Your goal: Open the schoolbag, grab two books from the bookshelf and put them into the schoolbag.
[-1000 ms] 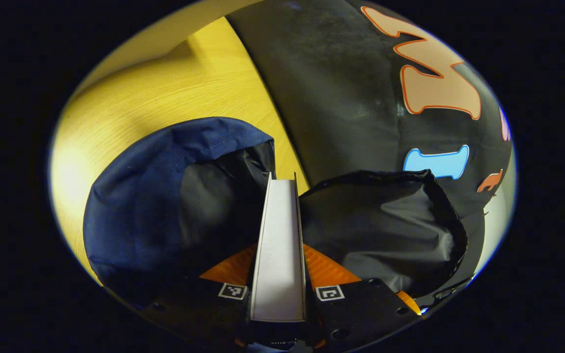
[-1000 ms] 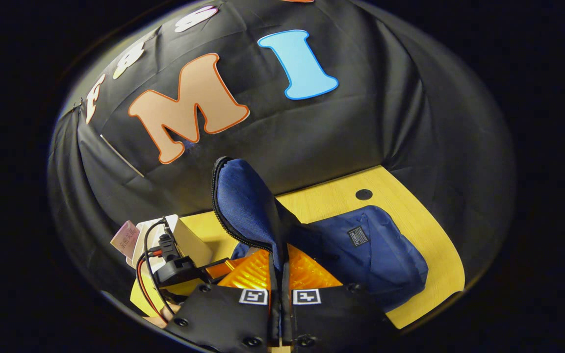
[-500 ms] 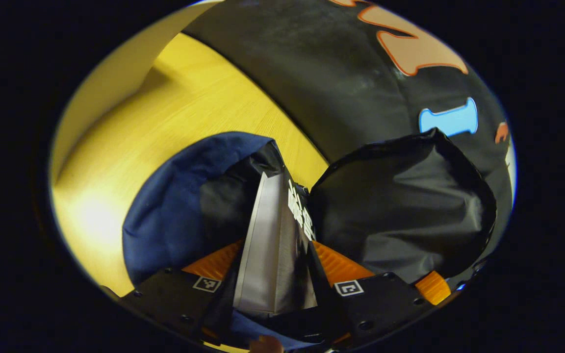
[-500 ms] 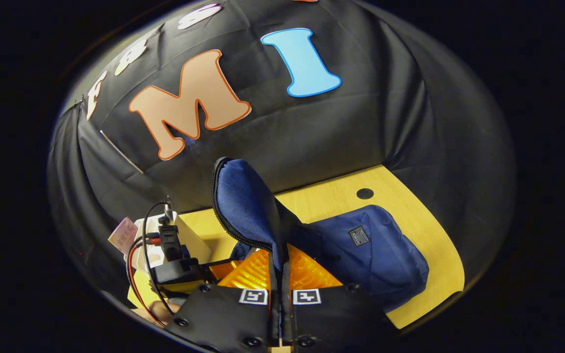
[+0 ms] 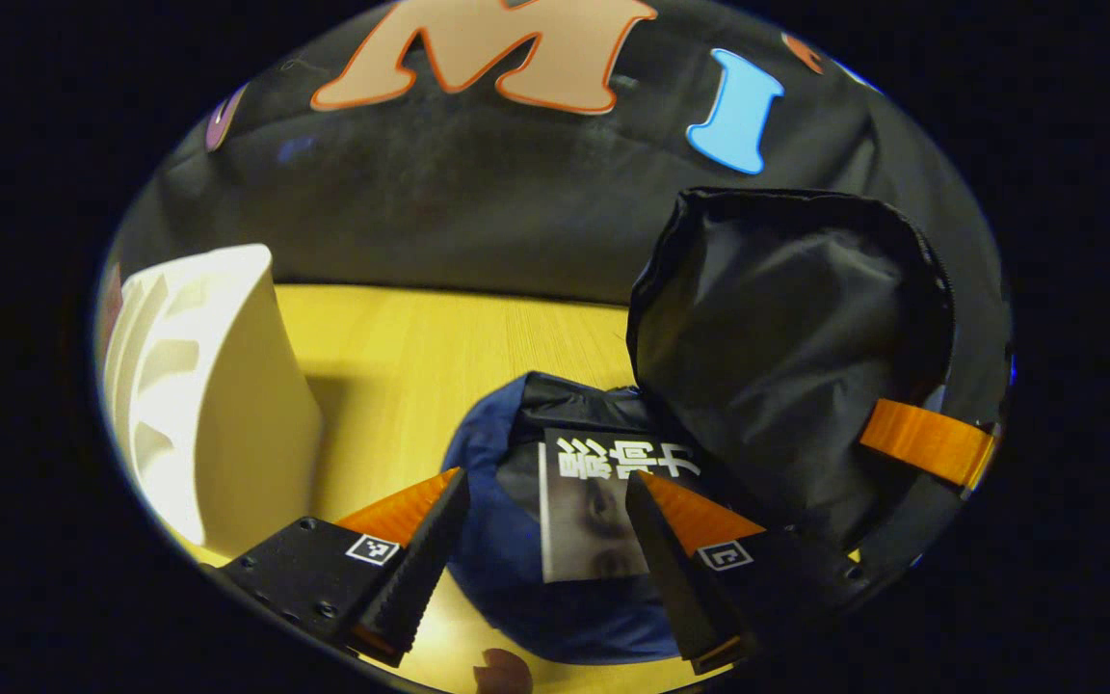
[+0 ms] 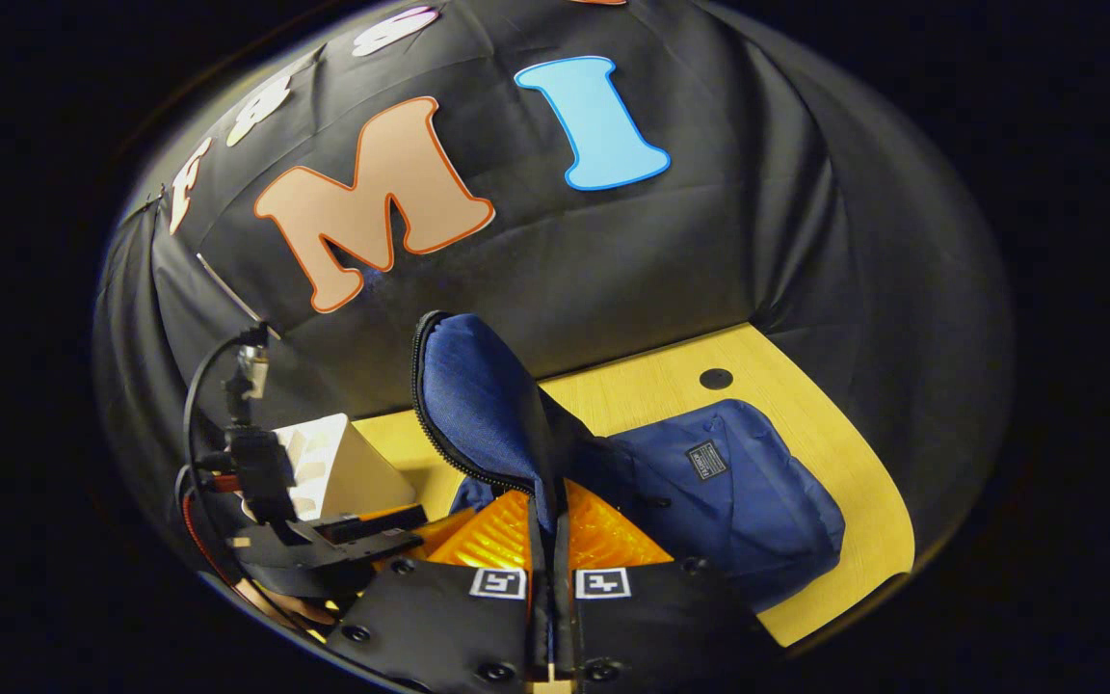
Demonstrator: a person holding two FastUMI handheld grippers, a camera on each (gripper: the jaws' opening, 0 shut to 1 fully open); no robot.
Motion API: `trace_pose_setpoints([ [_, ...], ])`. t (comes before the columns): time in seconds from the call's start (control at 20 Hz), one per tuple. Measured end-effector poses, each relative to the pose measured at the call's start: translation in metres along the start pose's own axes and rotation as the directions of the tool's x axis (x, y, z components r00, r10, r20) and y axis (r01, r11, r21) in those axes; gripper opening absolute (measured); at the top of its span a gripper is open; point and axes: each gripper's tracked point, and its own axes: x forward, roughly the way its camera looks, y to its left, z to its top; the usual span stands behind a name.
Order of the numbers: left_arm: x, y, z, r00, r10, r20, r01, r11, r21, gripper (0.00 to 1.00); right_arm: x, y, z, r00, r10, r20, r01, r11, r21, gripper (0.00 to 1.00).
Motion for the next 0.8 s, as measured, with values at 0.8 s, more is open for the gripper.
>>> trace_pose_setpoints([
  [0.8,-0.166,0.130,0.083,0.977,0.100,0.189,-0.110,0.993,0.043,0.94,-0.011,0.009,-0.007,0.999,-0.045,0.031,0.045,0.999,-0.015,0.05],
])
